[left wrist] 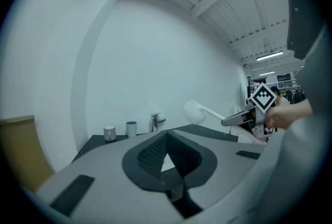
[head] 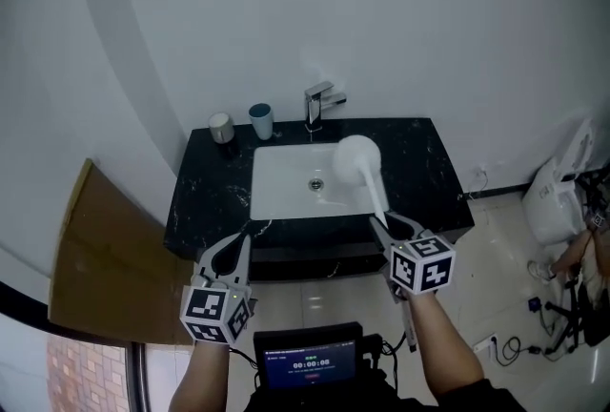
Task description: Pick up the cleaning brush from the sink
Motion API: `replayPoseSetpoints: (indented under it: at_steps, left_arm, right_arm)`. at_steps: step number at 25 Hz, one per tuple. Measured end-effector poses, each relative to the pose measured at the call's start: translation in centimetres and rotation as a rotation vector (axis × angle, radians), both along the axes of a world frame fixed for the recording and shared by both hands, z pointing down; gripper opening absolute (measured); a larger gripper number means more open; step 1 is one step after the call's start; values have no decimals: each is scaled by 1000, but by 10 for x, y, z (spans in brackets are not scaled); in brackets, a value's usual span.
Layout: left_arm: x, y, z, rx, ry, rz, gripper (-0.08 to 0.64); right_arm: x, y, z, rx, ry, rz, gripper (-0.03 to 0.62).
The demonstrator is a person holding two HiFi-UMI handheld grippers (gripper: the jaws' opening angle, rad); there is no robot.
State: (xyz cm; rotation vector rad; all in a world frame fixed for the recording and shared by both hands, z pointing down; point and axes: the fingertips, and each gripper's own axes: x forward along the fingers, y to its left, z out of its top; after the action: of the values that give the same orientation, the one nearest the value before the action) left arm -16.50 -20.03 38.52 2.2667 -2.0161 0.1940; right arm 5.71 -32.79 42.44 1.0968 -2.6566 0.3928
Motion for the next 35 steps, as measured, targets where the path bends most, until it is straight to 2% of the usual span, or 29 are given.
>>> replayPoseSetpoints:
  at_steps: [4,6,8,12,15,21,24,29,35]
  left_arm:
    - [-2,33,-6,43,-38,-36,18]
    - [3,44,-11,54,-49,-3,17]
    - [10,55,-9,50,-17,23,18]
    - [21,80,6,7,91,4,17]
    - [26,92,5,0,111,-29,17]
    - [52,92,0,8,187,-62,17]
    - [61,94,2,34,176,-60,18]
    - [66,103,-14,179,117,-58,18]
    - [80,99,-15,189,99,-44,18]
  right_arm:
    - [0,40,-10,30,-12,29,67]
    - [1,61,-14,36,-40,54,67]
    - [2,79,-16,57,-44,64,67]
    - [12,113,-25,129,-88,61,67]
    - [21,130,-36,199,-139,71,67]
    - [45,149,-50,330,-168,73,67]
    - [53,156,-54,386,-183,71,67]
    - [60,162,-56,455,-178,36,67]
    - [66,161,-63,468,-201,31,67]
